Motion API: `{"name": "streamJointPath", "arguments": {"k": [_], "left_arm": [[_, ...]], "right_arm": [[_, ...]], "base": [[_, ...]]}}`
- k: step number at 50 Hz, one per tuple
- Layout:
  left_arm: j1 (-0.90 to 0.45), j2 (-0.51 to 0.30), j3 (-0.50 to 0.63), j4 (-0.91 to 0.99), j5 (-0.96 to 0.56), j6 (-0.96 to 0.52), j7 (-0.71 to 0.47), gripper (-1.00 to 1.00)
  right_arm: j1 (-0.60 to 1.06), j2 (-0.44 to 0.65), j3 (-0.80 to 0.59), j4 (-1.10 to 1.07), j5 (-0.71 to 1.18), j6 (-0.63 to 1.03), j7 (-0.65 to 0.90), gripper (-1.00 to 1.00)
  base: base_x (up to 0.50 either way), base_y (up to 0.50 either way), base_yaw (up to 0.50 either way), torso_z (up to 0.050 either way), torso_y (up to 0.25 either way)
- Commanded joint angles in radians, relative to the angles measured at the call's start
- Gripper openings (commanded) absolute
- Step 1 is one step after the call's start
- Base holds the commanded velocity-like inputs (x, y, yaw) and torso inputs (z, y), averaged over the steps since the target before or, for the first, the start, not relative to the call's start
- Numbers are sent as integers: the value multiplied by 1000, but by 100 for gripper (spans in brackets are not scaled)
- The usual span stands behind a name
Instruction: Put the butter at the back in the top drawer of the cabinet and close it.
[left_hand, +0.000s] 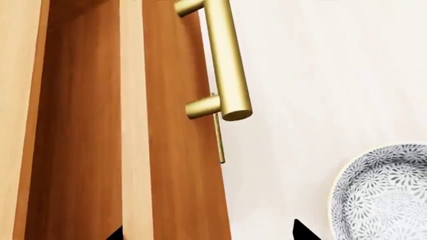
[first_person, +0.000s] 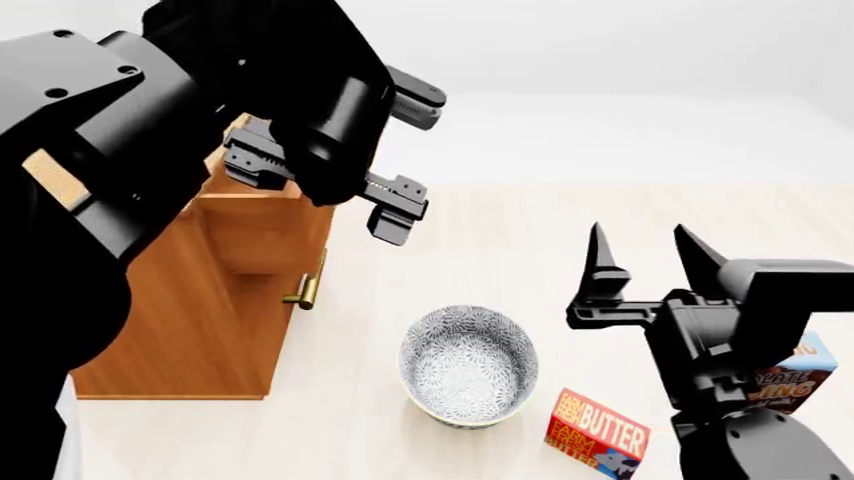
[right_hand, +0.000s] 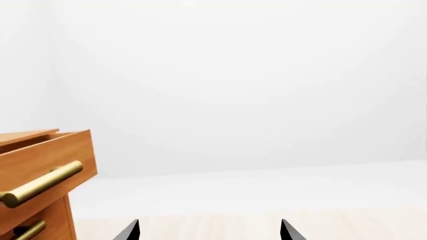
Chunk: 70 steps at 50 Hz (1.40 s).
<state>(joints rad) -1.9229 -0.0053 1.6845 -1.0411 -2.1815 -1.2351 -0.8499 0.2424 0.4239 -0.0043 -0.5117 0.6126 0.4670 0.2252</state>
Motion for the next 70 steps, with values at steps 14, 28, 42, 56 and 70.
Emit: {"name": "streamJointPath", "arguments": {"k": [14, 28, 42, 56, 70], "left_arm": [[-11, 5, -49, 97, -94, 58, 68, 100], [-15, 5, -53, 117, -120, 86, 168, 100], [-23, 5, -62, 196, -108, 117, 174, 100], [-39, 5, -67, 264, -133, 124, 175, 100], [-76, 5, -71, 286, -227, 171, 243, 100]], "right_arm": [[-22, 9, 34, 7, 30, -19, -4, 100], [-22, 12, 37, 12, 34, -24, -4, 100], [-21, 16, 39, 21, 38, -27, -4, 100], [-25, 19, 50, 35, 45, -39, -8, 100], [-34, 23, 63, 40, 56, -50, -11, 100]], "base": [[0, 0, 0, 0, 0], [0, 0, 0, 0, 0], [0, 0, 0, 0, 0], [-1, 0, 0, 0, 0], [0, 0, 0, 0, 1]]}}
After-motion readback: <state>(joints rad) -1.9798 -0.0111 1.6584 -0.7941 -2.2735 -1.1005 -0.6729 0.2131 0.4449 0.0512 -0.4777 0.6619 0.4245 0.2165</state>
